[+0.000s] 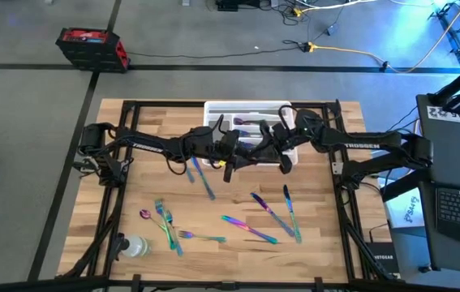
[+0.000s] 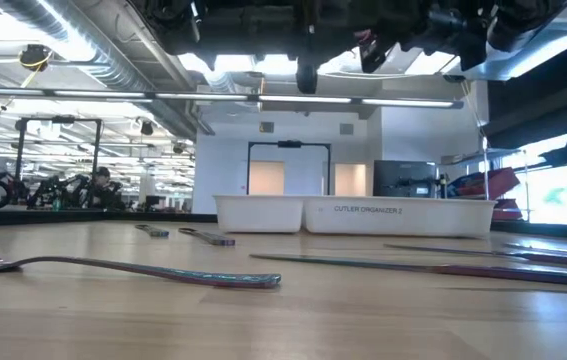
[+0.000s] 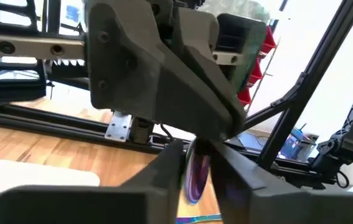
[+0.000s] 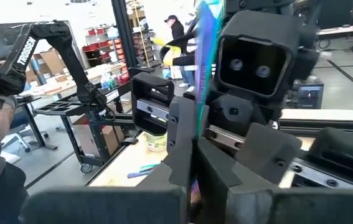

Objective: Sort silverware
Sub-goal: Put the blue spoon into the tray organizer

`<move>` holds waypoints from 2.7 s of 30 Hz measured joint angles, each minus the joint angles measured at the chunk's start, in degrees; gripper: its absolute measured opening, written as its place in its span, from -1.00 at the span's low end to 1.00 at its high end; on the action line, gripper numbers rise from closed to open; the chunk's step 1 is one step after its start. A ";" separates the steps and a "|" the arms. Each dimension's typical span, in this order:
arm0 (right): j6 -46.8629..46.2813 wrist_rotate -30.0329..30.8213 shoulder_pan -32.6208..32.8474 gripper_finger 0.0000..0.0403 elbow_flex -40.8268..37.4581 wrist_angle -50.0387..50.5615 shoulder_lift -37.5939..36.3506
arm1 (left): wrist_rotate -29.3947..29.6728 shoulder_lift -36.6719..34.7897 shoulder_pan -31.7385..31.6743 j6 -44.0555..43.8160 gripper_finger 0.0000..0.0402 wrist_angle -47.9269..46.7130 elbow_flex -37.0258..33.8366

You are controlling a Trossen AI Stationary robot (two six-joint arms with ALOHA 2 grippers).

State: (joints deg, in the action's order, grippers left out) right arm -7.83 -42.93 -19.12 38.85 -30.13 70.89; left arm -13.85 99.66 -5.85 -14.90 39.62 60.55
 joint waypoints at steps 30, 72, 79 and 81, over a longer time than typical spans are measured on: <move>8.97 15.09 -9.91 -0.12 0.02 16.80 -10.76 | -4.02 0.57 -10.35 7.73 -1.00 -33.60 11.05; 11.91 41.98 -9.77 -0.11 0.00 50.12 -24.68 | 15.95 35.36 -23.47 39.42 -0.99 -87.39 60.61; 11.05 41.96 -9.75 -0.11 0.00 50.32 -24.65 | 17.16 35.36 -24.37 34.53 -0.77 -87.69 60.57; 11.05 41.96 -9.75 -0.11 0.00 50.43 -24.65 | 17.60 35.36 -24.41 33.99 -0.65 -88.02 60.54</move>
State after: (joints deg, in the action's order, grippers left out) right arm 3.22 -0.97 -28.86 38.85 20.30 46.24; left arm 3.76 135.02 -30.26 19.09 -48.40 121.10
